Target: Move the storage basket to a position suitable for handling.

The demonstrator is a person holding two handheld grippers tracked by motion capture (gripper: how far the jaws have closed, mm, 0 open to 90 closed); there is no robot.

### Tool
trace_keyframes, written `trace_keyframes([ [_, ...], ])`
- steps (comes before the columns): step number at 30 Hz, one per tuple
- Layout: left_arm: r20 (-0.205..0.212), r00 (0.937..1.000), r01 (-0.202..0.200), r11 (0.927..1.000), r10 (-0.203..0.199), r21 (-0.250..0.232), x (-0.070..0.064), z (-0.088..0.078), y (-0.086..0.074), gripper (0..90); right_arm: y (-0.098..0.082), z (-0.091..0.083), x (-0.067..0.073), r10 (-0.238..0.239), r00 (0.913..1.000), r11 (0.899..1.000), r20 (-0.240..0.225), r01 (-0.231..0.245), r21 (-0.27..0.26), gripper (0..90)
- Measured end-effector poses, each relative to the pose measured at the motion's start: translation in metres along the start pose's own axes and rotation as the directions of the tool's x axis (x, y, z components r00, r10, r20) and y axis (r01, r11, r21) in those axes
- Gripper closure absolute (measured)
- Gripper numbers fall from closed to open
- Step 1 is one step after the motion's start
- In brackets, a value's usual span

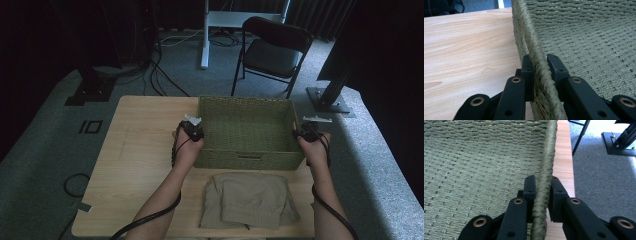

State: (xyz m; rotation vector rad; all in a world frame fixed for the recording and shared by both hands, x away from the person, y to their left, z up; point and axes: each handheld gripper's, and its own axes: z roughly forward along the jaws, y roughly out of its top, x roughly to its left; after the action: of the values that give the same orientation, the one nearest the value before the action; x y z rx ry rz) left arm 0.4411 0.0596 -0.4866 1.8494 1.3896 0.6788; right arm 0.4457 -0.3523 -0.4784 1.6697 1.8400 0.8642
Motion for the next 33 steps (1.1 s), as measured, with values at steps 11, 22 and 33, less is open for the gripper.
trace_keyframes([
  [11,0.090,0.9958,-0.023,0.9982,0.018,0.056,0.004,0.001,0.008,48.6,0.001,-0.005,-0.003,0.004,1.0000,0.998,0.003,-0.003,-0.064,59.2],
  [22,0.155,0.9854,-0.077,0.9965,0.071,0.033,0.014,-0.002,0.015,29.2,0.016,-0.025,-0.001,-0.052,0.9964,0.987,-0.067,0.041,-0.152,36.2],
  [33,0.219,0.9713,-0.092,0.9956,0.094,-0.019,0.017,-0.019,0.033,26.1,0.019,-0.038,0.010,-0.124,0.9820,0.980,-0.143,0.098,-0.174,25.1],
])
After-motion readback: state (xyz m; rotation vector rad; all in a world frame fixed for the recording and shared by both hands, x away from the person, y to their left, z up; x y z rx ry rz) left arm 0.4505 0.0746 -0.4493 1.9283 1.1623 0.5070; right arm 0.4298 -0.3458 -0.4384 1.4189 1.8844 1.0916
